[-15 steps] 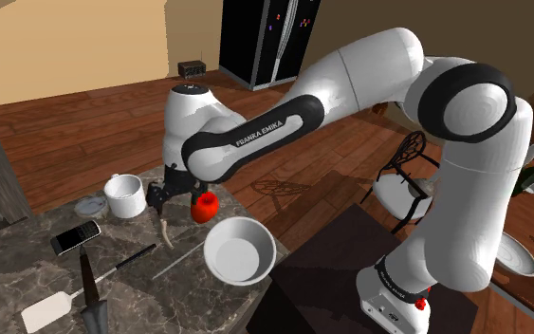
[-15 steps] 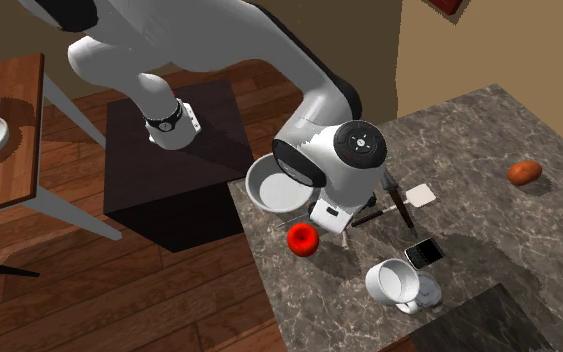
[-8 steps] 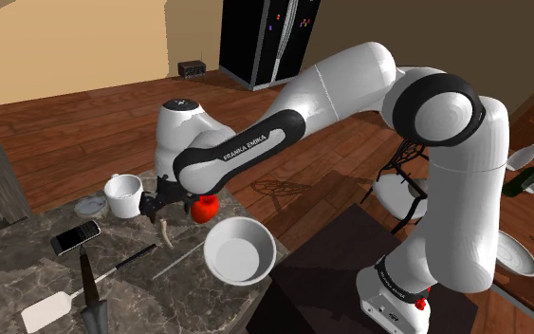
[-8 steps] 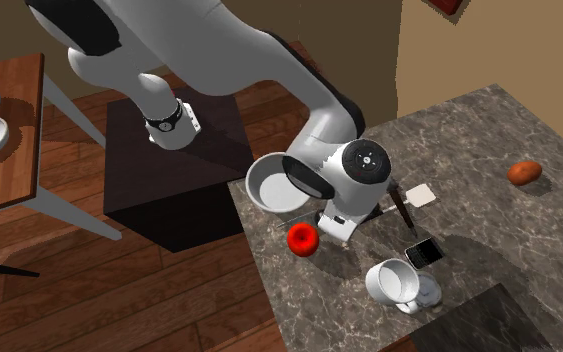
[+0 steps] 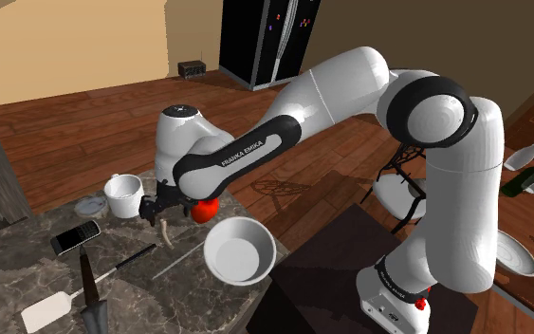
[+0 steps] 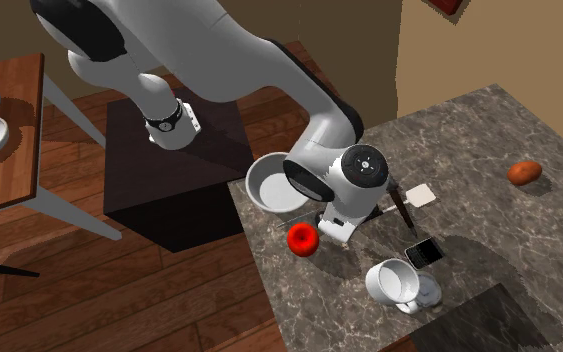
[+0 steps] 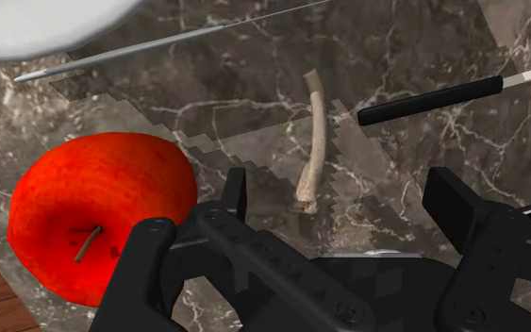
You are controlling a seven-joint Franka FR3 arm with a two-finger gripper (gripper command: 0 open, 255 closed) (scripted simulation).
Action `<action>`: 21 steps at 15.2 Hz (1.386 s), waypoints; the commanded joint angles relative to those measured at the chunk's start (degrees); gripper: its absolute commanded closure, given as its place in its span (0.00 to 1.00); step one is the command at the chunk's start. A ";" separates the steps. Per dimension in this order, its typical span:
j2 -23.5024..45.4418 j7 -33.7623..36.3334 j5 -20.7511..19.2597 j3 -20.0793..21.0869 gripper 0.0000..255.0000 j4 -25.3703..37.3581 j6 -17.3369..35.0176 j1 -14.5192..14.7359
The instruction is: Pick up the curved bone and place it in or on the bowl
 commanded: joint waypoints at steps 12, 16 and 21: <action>0.00 0.00 0.00 0.00 0.00 0.00 0.00 0.00; 7.76 20.85 -14.92 -12.81 0.00 10.02 -5.16 17.43; 10.18 21.43 -15.62 -13.62 0.00 10.76 -3.57 17.86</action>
